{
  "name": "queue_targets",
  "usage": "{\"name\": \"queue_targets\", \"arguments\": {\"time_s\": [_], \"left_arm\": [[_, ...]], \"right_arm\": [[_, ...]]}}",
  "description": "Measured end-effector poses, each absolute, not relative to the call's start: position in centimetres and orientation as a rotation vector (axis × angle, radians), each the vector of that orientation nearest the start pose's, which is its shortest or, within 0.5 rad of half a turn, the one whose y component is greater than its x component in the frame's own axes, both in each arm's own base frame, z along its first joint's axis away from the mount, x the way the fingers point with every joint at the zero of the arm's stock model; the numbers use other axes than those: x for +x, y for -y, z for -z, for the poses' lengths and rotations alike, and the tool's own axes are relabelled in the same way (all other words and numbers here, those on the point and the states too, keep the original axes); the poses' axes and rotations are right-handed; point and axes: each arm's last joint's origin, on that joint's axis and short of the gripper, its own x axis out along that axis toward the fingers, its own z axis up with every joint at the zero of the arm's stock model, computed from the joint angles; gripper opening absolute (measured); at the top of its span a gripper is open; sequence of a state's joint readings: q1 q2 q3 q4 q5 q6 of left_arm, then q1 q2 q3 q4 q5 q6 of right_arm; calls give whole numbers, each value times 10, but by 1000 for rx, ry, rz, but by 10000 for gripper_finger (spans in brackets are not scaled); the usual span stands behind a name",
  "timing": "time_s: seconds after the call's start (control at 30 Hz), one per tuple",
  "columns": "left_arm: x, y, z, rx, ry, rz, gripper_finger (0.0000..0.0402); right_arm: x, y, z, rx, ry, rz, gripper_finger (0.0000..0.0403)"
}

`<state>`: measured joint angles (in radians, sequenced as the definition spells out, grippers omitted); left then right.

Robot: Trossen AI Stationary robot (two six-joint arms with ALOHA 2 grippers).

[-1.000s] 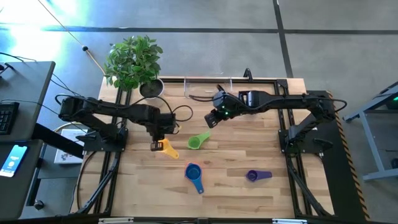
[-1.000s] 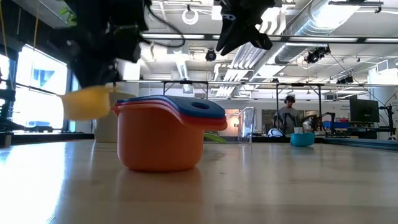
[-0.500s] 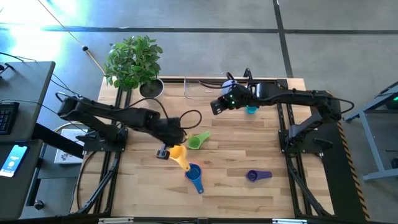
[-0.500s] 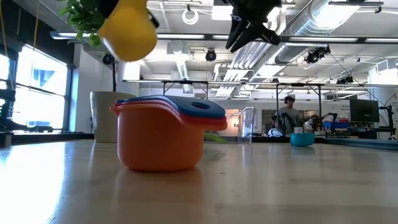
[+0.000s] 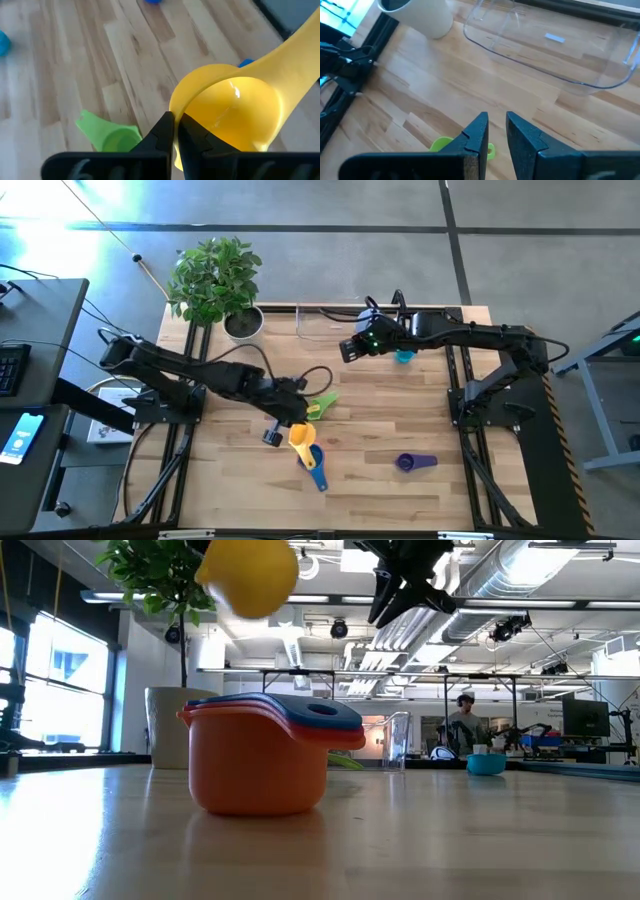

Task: Nest measuring cups in basket
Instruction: Stack the yellow measuring cup on top of the blue measuring cup

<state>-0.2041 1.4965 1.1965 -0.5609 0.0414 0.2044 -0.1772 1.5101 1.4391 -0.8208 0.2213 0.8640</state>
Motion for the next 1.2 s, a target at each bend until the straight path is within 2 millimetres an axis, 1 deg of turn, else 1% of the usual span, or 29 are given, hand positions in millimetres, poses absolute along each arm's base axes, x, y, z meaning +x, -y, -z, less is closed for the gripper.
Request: {"name": "queue_targets", "arguments": {"time_s": [0.07,0.37,0.53,0.67,0.8,1.2], "left_arm": [[314,67,-269,263,-863,322,5],[333,78,-240,259,-895,367,5],[339,83,-224,257,-939,386,5],[343,84,-214,228,-968,375,5],[344,85,-210,221,-980,385,5],[342,87,-209,179,-1011,366,5]], "right_arm": [[306,62,-334,778,-681,750,60],[303,61,-331,780,-718,778,60],[302,61,-331,773,-719,791,60],[302,62,-331,766,-720,802,60],[301,61,-331,764,-724,805,60],[301,61,-331,764,-725,804,60]]}}
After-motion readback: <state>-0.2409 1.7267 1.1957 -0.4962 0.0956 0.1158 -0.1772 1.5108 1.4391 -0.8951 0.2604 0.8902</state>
